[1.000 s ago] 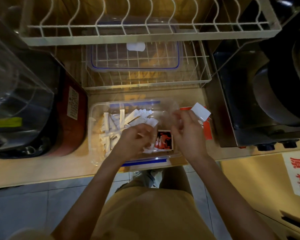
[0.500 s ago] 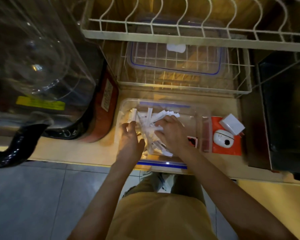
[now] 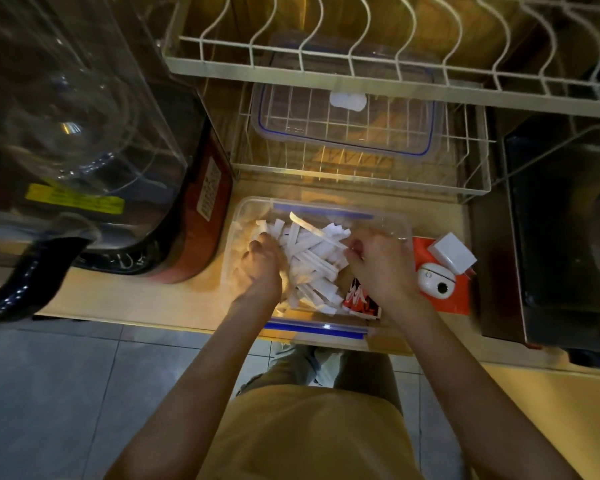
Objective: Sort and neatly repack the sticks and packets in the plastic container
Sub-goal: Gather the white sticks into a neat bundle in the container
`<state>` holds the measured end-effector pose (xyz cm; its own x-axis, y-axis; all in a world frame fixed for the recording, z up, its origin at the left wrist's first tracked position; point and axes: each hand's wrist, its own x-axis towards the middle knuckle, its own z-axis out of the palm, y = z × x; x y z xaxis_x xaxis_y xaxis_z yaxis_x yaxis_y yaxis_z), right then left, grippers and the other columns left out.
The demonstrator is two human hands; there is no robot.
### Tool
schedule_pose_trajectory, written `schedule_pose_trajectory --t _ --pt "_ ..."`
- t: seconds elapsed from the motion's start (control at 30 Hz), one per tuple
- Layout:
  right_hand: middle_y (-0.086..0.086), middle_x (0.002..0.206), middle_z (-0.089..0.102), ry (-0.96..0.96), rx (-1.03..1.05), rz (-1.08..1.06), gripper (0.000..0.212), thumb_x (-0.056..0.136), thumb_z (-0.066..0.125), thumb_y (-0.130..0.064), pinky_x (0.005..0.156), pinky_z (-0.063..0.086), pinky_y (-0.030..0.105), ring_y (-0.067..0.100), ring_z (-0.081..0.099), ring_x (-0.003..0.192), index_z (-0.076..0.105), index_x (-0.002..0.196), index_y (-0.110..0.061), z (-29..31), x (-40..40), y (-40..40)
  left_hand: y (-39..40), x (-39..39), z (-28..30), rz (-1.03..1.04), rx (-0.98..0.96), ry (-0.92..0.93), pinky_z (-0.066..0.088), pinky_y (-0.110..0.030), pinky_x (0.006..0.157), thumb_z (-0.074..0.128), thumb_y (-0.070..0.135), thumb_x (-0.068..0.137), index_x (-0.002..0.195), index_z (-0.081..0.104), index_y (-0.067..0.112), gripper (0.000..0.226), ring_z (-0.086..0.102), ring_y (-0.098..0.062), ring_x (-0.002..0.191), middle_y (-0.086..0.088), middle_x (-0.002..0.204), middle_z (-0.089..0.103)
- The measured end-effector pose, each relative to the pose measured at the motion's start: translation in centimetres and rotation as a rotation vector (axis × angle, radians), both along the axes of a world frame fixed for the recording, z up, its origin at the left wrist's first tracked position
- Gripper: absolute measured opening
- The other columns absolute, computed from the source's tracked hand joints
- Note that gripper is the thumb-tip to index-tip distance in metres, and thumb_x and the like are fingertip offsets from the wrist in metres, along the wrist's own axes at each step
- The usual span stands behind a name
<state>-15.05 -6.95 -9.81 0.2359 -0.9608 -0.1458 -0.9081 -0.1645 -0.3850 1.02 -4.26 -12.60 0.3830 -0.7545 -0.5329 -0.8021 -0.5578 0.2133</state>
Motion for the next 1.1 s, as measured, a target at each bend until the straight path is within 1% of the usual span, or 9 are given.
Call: schedule_pose_trajectory --t 0.03,0.13,0.33,0.43,0.57,0.73,0.8,0.93,1.1 --pt "0.001 0.086 0.072 -0.020 -0.002 -0.023 0.011 0.085 0.057 -0.021 0.107 0.031 0.048 0.020 0.063 0.088 0.066 0.091 -0.019 -0.2 -0.3 0.2 -0.2 0.1 0.0 -0.037 -0.014 -0.030 0.044 -0.042 0.093 0.040 -0.002 0.090 0.130 0.034 0.004 0.041 0.052 -0.037 0.116 -0.020 0.131 0.047" --pt "0.000 0.080 0.071 -0.231 0.118 -0.106 0.008 0.085 0.059 -0.022 0.101 0.040 0.050 0.019 0.062 0.089 0.065 0.090 -0.021 -0.5 -0.7 0.8 0.0 0.7 0.1 -0.144 -0.112 -0.101 0.048 -0.039 0.084 0.049 -0.004 0.086 0.122 0.048 0.004 0.036 0.058 -0.035 0.108 -0.018 0.122 0.057" --pt "-0.001 0.086 0.062 -0.515 0.318 -0.291 0.008 0.088 0.058 -0.009 0.077 0.050 0.025 0.012 0.058 0.082 0.061 0.096 -0.011 -0.1 -0.6 1.1 1.1 1.5 1.5 -0.349 -0.270 -0.076 0.050 -0.036 0.076 0.049 0.004 0.088 0.114 0.062 0.022 0.034 0.061 -0.029 0.102 -0.005 0.113 0.064" --pt "0.000 0.086 0.063 -0.590 0.352 -0.324 0.009 0.088 0.058 -0.007 0.068 0.044 0.010 0.007 0.058 0.078 0.062 0.096 -0.009 -0.4 -0.7 1.2 0.8 1.8 1.5 -0.392 -0.215 -0.062 0.049 -0.036 0.080 0.050 0.010 0.089 0.114 0.062 0.022 0.030 0.058 -0.026 0.107 -0.005 0.117 0.060" --pt "0.000 0.085 0.064 -0.653 0.351 -0.325 0.010 0.088 0.058 -0.005 0.064 0.044 0.002 -0.001 0.057 0.076 0.063 0.095 -0.008 -0.5 -1.0 1.3 0.5 1.8 1.9 -0.449 -0.188 -0.034 0.048 -0.035 0.080 0.049 0.017 0.092 0.112 0.063 0.022 0.025 0.060 -0.025 0.105 -0.003 0.117 0.063" --pt "0.001 0.081 0.064 -0.716 0.345 -0.360 0.020 0.087 0.059 -0.008 0.073 0.048 0.024 0.014 0.061 0.081 0.059 0.080 -0.027 -0.4 -1.5 1.3 0.6 0.9 4.3 -0.518 -0.376 0.108 0.050 -0.040 0.077 0.046 0.019 0.093 0.107 0.062 0.015 0.022 0.061 -0.030 0.097 -0.009 0.106 0.064" --pt "0.002 0.082 0.065 -0.727 0.341 -0.367 0.021 0.087 0.060 -0.009 0.073 0.049 0.027 0.016 0.062 0.081 0.058 0.080 -0.028 -0.3 -1.6 1.3 0.2 0.7 4.7 -0.623 -0.407 0.084 0.050 -0.040 0.079 0.046 0.016 0.093 0.109 0.061 0.016 0.022 0.061 -0.029 0.098 -0.008 0.106 0.063" --pt "-0.004 0.076 0.062 -0.753 0.347 -0.375 0.015 0.086 0.060 -0.008 0.068 0.047 0.013 0.008 0.060 0.076 0.061 0.084 -0.023 -0.4 -1.5 1.3 -0.9 1.0 3.2 -0.863 -0.256 -0.134 0.045 -0.038 0.090 0.049 0.008 0.089 0.114 0.061 0.019 0.030 0.057 -0.025 0.110 -0.006 0.117 0.061" --pt "-0.005 0.077 0.063 -0.758 0.362 -0.367 0.008 0.087 0.059 -0.008 0.062 0.045 0.002 0.004 0.059 0.075 0.063 0.093 -0.012 -0.7 -1.2 1.6 -0.3 2.5 0.9 -0.887 -0.263 -0.115 0.046 -0.044 0.089 0.056 0.001 0.082 0.109 0.065 0.015 0.032 0.054 -0.031 0.111 -0.011 0.114 0.060"
